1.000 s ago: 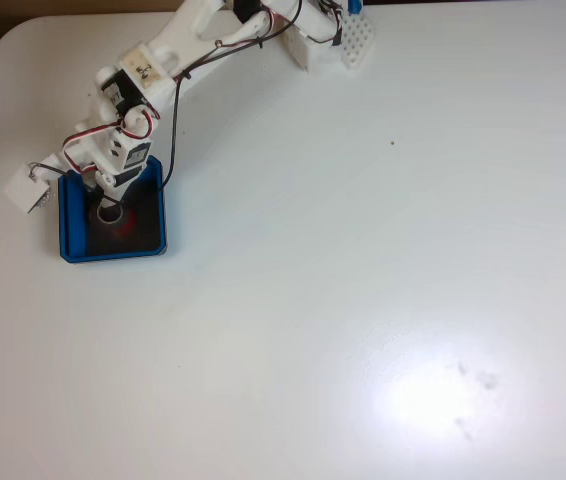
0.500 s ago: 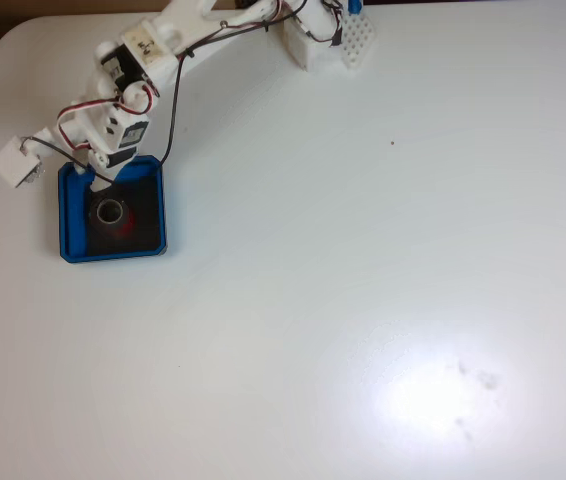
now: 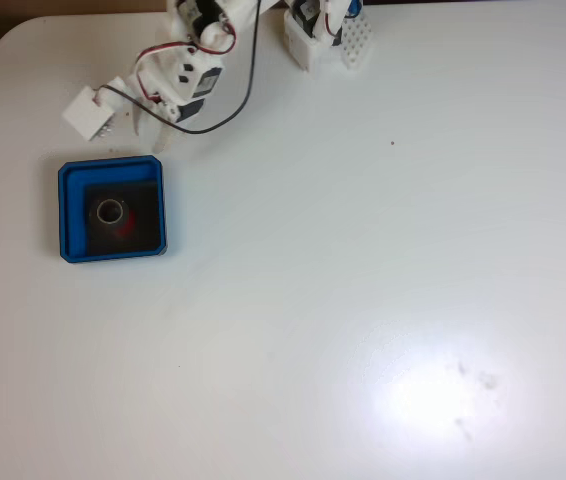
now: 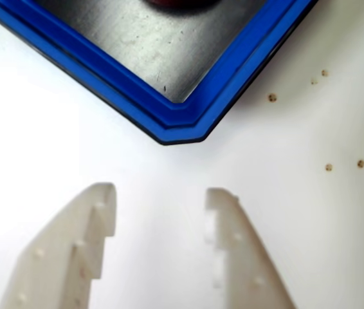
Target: Pick the red roll and drop it in the blue box
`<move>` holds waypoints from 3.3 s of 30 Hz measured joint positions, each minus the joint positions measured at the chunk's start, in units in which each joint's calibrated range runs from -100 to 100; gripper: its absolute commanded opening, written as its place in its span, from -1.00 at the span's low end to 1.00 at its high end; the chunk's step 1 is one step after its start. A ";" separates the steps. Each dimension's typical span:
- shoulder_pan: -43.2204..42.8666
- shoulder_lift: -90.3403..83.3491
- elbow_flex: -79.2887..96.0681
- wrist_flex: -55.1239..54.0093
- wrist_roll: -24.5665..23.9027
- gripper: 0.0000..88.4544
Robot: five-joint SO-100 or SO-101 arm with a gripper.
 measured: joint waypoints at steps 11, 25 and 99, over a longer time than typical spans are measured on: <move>-9.10 -31.75 32.29 -5.75 0.08 -0.71; -22.56 -59.36 62.51 -20.20 0.08 -0.71; -61.36 -71.21 67.09 -20.36 0.25 -0.95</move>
